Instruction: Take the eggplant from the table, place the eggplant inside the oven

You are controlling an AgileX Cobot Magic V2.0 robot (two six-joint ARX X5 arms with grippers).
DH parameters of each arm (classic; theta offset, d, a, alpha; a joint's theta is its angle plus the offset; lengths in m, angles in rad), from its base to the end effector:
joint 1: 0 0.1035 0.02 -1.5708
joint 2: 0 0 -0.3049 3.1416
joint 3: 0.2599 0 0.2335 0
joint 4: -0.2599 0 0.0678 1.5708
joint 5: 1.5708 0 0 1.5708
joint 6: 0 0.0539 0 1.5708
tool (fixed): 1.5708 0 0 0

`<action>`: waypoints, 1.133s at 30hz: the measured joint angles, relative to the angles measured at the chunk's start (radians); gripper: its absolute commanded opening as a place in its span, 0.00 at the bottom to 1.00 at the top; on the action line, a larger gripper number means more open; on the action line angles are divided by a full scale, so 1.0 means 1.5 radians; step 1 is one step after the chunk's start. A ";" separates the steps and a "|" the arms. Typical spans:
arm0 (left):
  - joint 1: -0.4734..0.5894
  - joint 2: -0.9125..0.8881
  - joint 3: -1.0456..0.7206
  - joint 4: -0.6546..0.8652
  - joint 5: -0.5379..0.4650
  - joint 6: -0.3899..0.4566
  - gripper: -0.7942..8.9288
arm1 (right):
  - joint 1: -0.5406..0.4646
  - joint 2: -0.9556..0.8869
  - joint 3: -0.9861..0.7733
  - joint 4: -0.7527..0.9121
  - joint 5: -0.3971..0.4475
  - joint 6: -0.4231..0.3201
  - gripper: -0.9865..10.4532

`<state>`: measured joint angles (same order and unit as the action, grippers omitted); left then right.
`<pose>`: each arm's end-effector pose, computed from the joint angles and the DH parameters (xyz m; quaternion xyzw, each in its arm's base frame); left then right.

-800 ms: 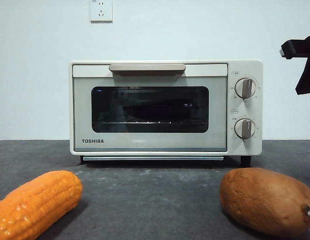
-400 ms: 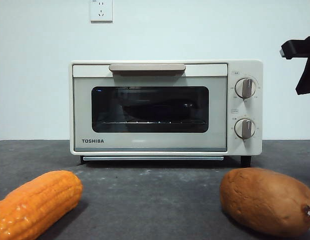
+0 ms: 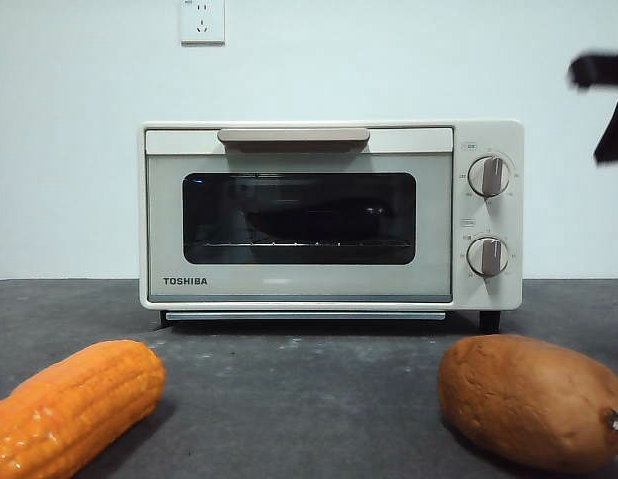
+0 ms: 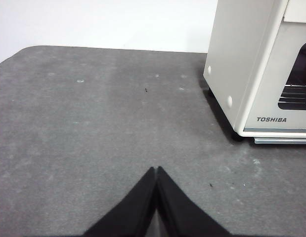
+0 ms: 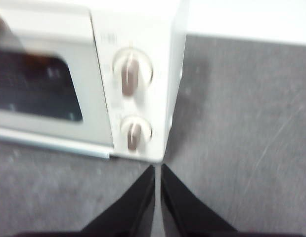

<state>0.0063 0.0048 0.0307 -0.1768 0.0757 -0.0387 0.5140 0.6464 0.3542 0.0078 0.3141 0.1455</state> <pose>0.0593 -0.0037 0.1525 -0.0224 0.0760 -0.0331 0.9963 0.1164 0.0466 0.2462 0.0147 0.1366 0.0891 0.9865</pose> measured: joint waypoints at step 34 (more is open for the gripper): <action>0.000 0.000 0.000 0.000 0.000 0.000 0.09 | -0.291 -0.387 -0.226 -0.086 -0.226 -0.091 0.09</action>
<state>0.0063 0.0048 0.0307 -0.1768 0.0757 -0.0387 0.0772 0.0654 0.0158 -0.1211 -0.0254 0.0086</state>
